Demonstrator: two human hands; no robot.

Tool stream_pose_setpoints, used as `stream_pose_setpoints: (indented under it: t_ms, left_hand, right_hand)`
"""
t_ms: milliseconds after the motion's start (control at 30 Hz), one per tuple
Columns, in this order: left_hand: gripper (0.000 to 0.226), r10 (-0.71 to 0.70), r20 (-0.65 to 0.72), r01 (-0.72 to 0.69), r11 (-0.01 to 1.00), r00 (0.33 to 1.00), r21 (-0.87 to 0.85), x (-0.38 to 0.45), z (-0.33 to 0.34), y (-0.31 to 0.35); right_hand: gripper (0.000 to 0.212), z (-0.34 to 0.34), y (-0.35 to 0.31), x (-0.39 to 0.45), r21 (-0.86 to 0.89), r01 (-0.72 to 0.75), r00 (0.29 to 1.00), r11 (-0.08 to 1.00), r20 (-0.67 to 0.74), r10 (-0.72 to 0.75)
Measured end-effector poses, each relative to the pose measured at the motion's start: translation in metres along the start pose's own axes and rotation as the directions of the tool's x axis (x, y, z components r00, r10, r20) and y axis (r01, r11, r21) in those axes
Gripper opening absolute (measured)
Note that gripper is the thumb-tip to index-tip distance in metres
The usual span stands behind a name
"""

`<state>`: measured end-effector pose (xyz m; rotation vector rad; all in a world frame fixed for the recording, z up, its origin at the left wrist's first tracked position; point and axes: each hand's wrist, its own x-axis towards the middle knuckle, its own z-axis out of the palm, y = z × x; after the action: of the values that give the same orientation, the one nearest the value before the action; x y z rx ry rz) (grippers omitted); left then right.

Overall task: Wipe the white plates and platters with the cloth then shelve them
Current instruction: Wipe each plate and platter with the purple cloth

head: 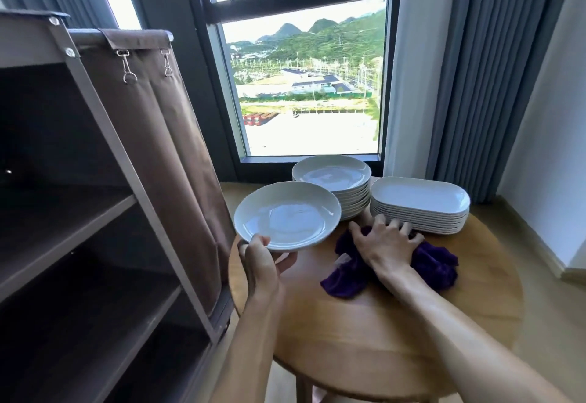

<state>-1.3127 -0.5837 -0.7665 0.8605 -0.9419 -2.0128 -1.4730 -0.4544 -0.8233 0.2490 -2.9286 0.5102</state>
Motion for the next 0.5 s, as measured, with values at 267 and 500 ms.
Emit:
stream_pose_setpoints:
  t_ms: [267,500]
  left_hand:
    - [0.05,-0.074,-0.002,0.074,0.997,0.997,0.027,0.009,-0.03,-0.029]
    - [0.029,0.019,0.044,-0.025,0.991,0.999,0.129,0.001,-0.037,-0.053]
  right_hand:
    - [0.067,-0.018,0.003,-0.021,0.016,0.074,0.994,0.997,0.078,-0.075]
    - [0.02,-0.073,-0.025,-0.023,0.691,0.109,0.942,0.714,-0.302,0.148]
